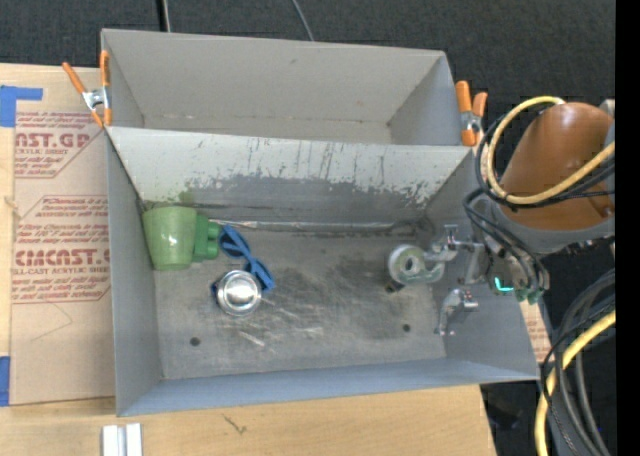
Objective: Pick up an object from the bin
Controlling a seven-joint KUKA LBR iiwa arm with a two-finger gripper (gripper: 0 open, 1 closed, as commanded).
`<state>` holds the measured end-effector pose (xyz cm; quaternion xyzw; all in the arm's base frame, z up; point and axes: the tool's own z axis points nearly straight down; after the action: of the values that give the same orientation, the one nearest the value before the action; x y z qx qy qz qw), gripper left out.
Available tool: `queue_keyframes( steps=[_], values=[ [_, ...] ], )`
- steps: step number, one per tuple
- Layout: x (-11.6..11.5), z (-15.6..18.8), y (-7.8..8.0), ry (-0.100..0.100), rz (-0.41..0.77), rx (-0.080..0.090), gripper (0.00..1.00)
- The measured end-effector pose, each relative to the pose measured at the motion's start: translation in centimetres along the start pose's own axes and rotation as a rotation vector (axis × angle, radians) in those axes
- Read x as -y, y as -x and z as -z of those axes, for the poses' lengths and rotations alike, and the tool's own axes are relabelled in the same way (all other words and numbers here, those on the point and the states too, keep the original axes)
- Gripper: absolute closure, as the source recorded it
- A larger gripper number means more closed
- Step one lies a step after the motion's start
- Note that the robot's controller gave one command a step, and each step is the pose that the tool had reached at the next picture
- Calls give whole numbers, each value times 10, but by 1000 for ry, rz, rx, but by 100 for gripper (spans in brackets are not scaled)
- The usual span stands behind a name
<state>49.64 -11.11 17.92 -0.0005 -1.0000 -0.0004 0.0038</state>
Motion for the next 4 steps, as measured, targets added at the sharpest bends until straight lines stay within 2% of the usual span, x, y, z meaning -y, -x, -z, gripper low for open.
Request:
queue_keyframes(
  steps=[1,2,3,4],
  values=[
    [33,-106,64,7,542,11,0],
    [32,-104,51,-1,569,28,0],
    [29,-103,54,-2,569,15,0],
    [28,-103,55,-2,568,11,0]
  ],
)
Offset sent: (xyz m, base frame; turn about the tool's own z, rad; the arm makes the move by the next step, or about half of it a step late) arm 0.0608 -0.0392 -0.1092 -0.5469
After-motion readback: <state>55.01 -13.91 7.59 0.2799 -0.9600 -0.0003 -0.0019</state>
